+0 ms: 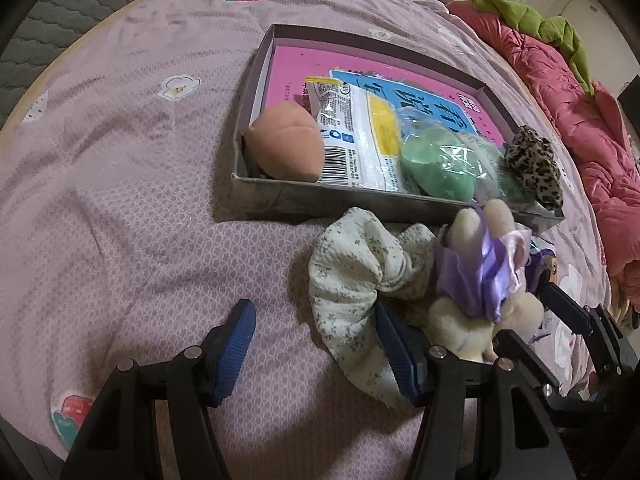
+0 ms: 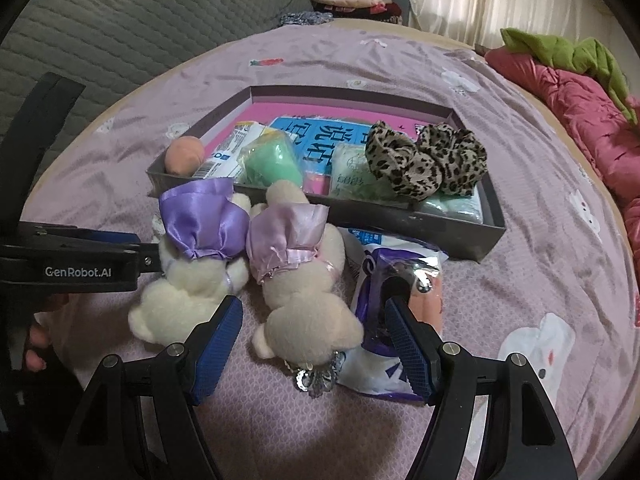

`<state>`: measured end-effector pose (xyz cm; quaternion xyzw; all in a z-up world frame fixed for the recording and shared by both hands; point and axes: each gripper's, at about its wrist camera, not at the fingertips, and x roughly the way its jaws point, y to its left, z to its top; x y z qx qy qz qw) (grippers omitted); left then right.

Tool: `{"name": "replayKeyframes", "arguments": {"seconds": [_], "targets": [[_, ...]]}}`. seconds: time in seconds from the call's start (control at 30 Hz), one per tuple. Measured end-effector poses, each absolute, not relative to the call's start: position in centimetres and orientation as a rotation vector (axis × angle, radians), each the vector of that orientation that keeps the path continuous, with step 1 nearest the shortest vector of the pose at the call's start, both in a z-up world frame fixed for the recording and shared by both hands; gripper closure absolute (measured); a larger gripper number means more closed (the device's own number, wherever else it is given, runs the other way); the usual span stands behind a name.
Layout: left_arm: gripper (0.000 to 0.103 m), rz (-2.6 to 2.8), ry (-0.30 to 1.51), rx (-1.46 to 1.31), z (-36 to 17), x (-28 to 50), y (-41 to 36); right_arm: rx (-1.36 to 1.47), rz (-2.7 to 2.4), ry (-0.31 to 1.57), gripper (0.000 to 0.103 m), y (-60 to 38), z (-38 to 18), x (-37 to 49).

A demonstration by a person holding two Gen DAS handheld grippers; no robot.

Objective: Organize soft objects
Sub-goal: 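Close left gripper on the floral scrunchie while right closes on the pink-bow bunny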

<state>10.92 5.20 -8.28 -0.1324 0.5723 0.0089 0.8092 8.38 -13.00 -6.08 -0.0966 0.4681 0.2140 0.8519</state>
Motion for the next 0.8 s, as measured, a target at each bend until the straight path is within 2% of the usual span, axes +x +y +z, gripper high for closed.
{"name": "replayKeyframes", "arguments": {"seconds": [0.4, 0.53, 0.6, 0.8], "targets": [[0.041, 0.022, 1.225, -0.260, -9.0, 12.4, 4.7, -0.281, 0.469, 0.982, 0.029, -11.1, -7.6, 8.9], [0.041, 0.017, 1.225, -0.258, -9.2, 12.7, 4.7, -0.278, 0.469, 0.994, 0.040, -10.9, -8.0, 9.4], [0.042, 0.014, 1.223, -0.261, -9.1, 12.8, 4.8, -0.266, 0.456, 1.000, 0.055, -11.1, -8.1, 9.8], [0.055, 0.008, 1.218, -0.317, -9.2, 12.9, 5.7, -0.202, 0.474, 1.022, 0.061, -11.7, -8.1, 10.0]]}}
